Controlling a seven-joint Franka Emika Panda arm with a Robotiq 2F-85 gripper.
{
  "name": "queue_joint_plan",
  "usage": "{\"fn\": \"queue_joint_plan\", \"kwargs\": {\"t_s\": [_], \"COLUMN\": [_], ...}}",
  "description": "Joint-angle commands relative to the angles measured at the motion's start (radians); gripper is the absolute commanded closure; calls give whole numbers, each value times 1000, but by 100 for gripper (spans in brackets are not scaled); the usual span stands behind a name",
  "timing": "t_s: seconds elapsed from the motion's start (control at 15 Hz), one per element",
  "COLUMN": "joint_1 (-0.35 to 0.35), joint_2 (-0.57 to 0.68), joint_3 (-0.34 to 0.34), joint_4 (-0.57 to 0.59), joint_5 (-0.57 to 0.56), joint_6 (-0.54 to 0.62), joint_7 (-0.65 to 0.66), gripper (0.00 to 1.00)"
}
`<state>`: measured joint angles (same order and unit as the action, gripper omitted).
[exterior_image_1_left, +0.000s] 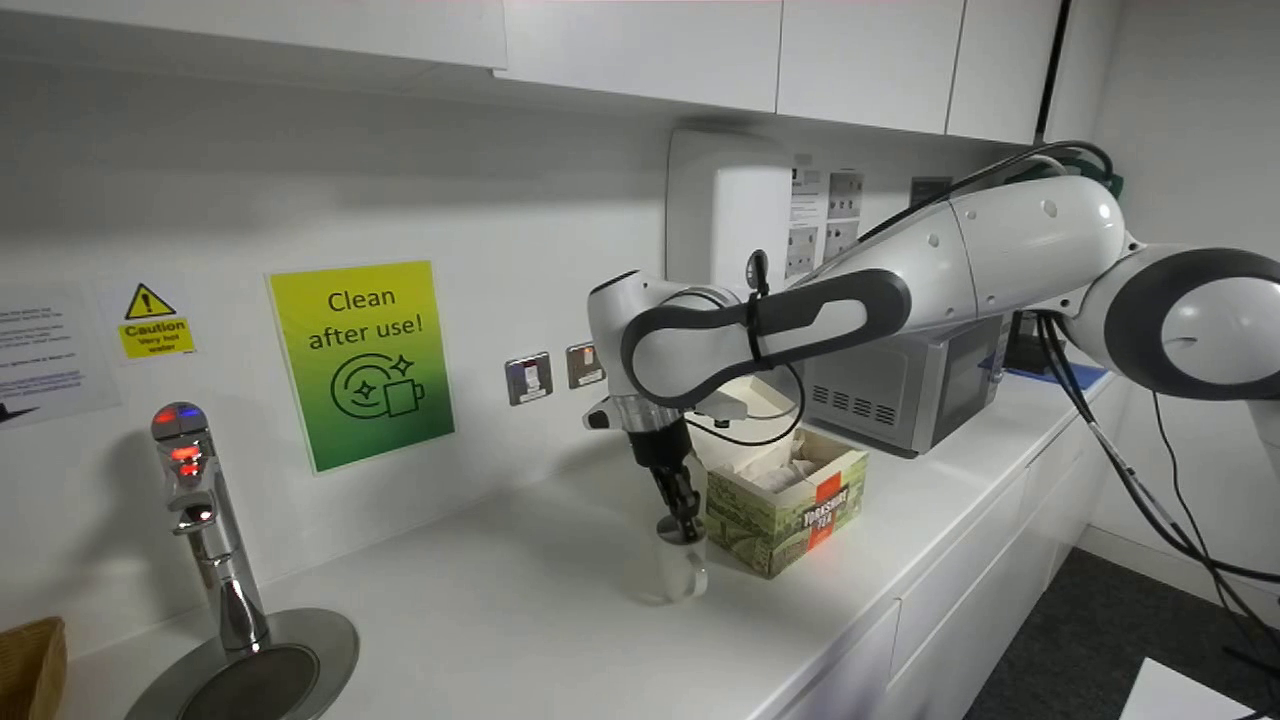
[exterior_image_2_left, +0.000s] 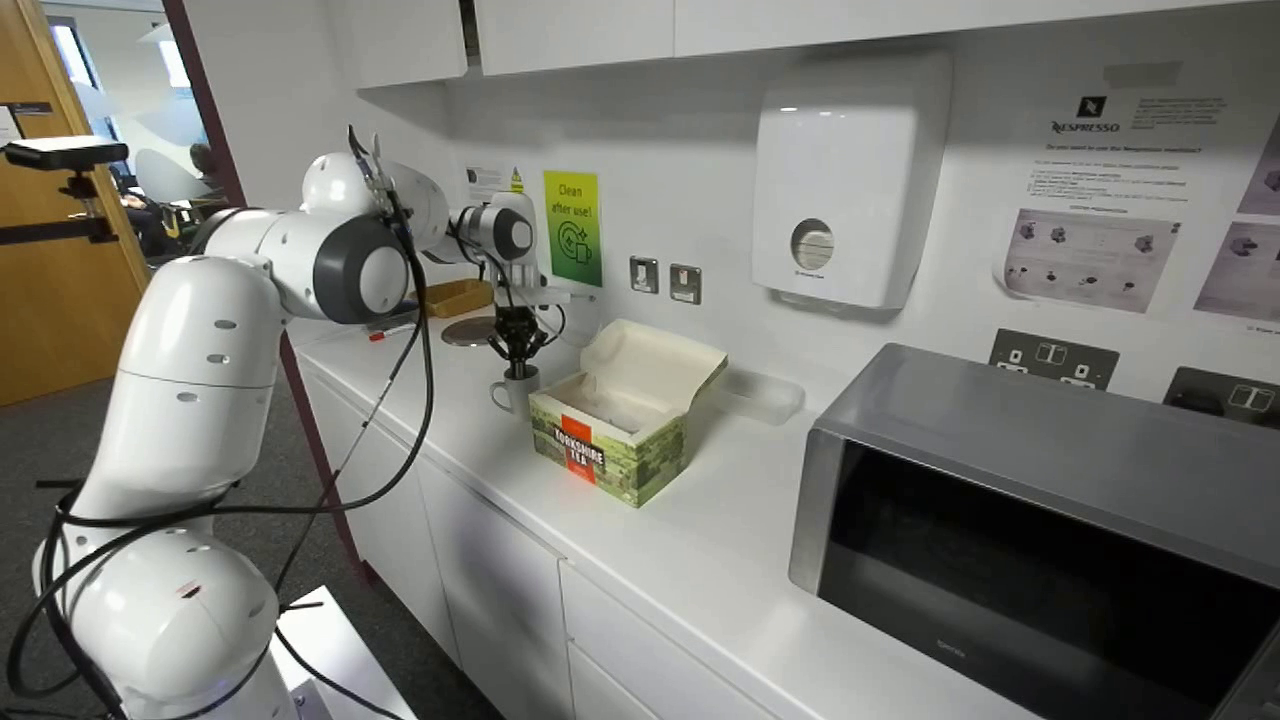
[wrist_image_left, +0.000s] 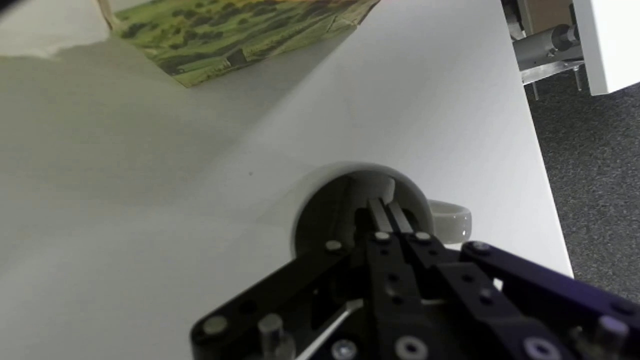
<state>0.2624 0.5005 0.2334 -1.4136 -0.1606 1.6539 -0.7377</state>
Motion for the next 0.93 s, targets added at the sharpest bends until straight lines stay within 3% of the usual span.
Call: {"fn": "queue_joint_plan", "kwargs": {"t_s": [0.0,0.87], "joint_1": [-5,-3], "joint_2": [-36,-120], "joint_3": [11,21], "joint_4": [8,-5], "joint_5": [2,3], "joint_6": [-32,-8], "joint_7": [-6,-4], "gripper": [100,100]}}
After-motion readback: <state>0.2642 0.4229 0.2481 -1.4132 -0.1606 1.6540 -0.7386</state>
